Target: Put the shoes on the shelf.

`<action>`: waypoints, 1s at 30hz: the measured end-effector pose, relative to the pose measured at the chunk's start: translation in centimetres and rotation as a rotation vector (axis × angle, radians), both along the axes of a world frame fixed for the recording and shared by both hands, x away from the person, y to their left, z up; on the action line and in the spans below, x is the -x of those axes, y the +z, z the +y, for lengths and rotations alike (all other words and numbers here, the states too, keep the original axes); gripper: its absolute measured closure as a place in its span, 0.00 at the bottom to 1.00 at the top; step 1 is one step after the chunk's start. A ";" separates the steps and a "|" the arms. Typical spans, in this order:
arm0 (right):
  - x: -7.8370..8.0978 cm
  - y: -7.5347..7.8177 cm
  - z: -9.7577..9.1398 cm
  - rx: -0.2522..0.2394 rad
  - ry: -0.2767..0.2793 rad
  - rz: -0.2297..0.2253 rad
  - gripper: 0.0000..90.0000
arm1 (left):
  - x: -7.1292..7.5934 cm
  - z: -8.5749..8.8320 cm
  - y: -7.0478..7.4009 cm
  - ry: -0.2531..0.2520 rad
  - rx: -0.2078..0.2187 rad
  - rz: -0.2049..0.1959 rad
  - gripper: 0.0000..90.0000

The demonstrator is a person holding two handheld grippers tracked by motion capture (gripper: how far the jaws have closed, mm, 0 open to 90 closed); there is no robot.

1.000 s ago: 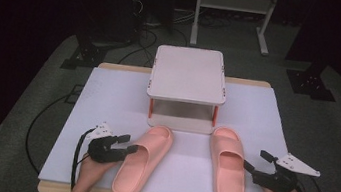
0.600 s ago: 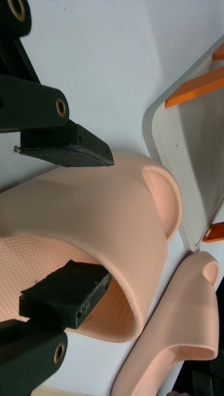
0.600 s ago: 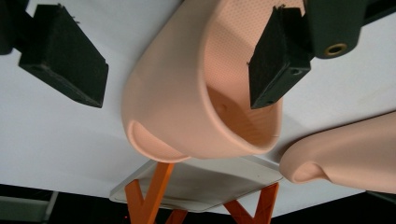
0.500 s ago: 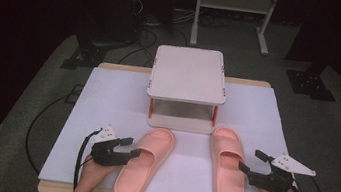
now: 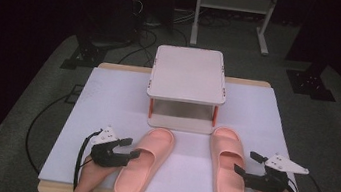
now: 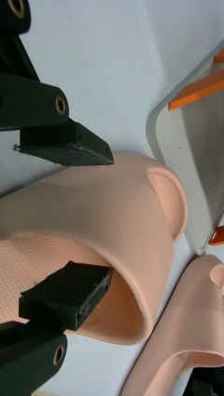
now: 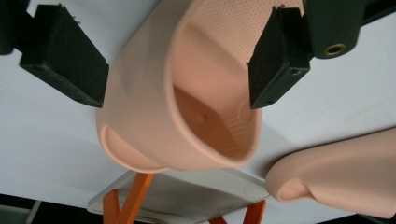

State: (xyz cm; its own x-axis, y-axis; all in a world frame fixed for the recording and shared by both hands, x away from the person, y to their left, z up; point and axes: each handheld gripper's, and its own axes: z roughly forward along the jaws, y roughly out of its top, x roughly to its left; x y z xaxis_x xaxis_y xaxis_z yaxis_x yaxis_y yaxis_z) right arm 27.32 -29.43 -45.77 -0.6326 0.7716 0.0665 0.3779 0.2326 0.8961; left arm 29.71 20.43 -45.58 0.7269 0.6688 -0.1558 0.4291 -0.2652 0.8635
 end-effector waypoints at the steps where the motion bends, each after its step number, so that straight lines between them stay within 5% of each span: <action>1: 0.0 0.0 0.1 0.007 0.002 0.001 0.22 | 0.0 0.0 0.0 0.001 0.000 0.000 0.44; 14: -0.3 -0.7 1.5 0.079 -0.078 0.024 0.38 | 0.1 -0.1 0.0 0.000 0.000 -0.006 0.51; 30: -0.5 -1.1 2.9 0.146 -0.236 -0.006 0.65 | 0.3 -0.9 -0.5 0.009 -0.068 -0.001 0.65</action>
